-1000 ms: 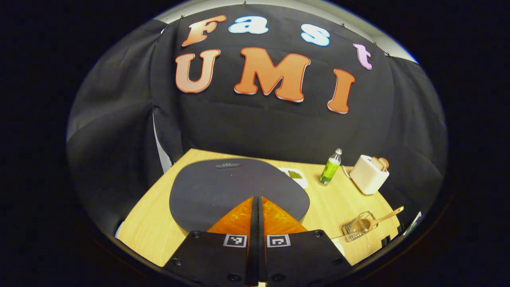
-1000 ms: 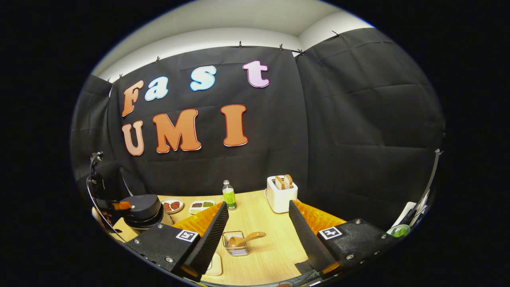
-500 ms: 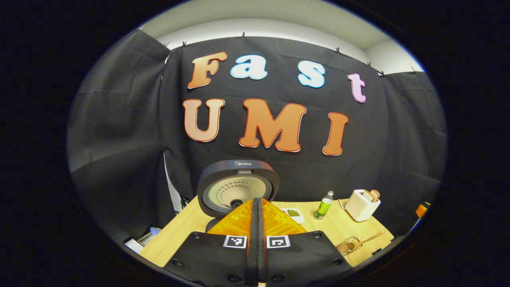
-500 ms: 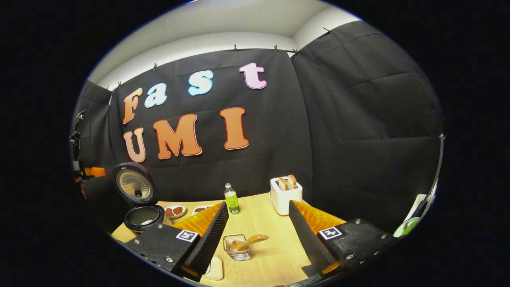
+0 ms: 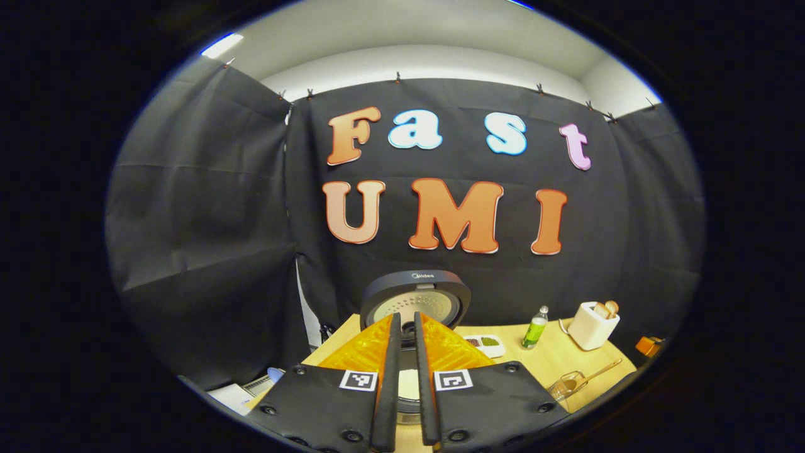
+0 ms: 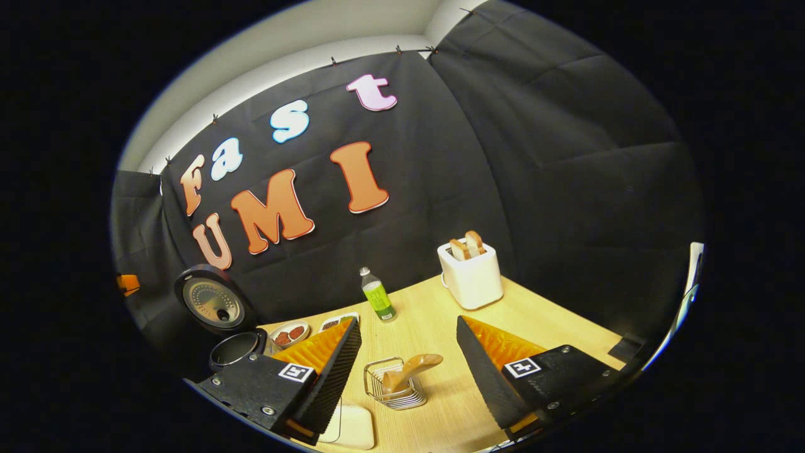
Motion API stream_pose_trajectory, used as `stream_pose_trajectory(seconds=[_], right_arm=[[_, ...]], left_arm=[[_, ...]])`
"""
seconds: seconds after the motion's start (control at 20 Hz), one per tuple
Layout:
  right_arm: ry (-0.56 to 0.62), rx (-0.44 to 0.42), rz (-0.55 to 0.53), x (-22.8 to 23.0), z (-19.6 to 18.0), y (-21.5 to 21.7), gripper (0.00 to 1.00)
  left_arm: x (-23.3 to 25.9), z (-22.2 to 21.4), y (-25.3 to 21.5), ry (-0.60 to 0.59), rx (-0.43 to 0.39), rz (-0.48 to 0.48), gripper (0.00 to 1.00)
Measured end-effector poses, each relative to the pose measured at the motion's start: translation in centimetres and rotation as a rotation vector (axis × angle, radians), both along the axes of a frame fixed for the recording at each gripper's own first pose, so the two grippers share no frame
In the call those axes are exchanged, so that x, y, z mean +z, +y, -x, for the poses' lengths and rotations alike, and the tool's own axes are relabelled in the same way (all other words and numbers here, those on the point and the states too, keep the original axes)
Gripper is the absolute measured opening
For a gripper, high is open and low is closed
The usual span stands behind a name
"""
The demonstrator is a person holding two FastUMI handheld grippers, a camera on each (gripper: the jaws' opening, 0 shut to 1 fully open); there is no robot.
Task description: Close the left gripper, press the button to open the rice cooker; take a wooden spoon from the chopstick holder with the right hand, scoop a spoonful of rice and pour it into the rice cooker, then put the wooden spoon back into the chopstick holder.
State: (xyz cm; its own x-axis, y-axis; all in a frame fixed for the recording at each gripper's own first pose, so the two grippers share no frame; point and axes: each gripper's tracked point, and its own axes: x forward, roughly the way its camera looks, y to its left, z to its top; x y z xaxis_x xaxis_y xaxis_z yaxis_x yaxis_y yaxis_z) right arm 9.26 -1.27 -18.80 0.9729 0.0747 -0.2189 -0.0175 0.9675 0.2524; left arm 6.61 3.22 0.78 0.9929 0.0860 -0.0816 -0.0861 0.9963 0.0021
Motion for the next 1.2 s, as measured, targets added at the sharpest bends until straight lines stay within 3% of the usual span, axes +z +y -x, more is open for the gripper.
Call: stream_pose_trajectory(seconds=[0.15, 0.25, 0.35, 0.4, 0.55, 0.7, 0.85, 1.05, 1.2], right_arm=[[0.040, 0.013, -0.027, -2.6, -1.2, 0.2, 0.95], [0.081, 0.024, -0.042, -4.7, -2.0, 0.5, 0.94], [0.113, 0.035, -0.081, -6.1, -2.5, 0.9, 0.91], [0.125, 0.035, -0.088, -6.6, -2.8, 1.0, 0.87], [0.150, 0.027, -0.125, -7.7, -3.6, 1.2, 0.74], [0.195, 0.029, -0.194, -9.0, -3.4, 1.4, 0.64], [0.223, 0.032, -0.301, -9.1, -3.8, 1.9, 0.43], [0.259, 0.022, -0.393, -8.9, -5.2, 4.1, 0.27], [0.275, 0.017, -0.360, -8.6, -4.6, 4.0, 0.19]], left_arm=[[1.1, 1.7, 1.1, -0.046, 0.040, -0.002, 0.36], [1.3, 2.5, 1.7, -0.040, 0.049, 0.007, 0.53], [1.4, 3.3, 2.5, -0.030, 0.072, 0.027, 0.54], [1.2, 3.5, 2.5, -0.020, 0.072, 0.046, 0.72], [1.6, 4.0, 3.5, -0.032, 0.085, 0.072, 0.75], [1.9, 4.3, 4.5, -0.050, 0.130, 0.022, 0.87], [1.7, 3.8, 4.2, -0.039, 0.138, -0.003, 1.00], [0.9, 3.2, 4.3, -0.015, 0.120, -0.020, 1.00], [0.8, 3.4, 5.0, -0.013, 0.120, -0.017, 0.99]])
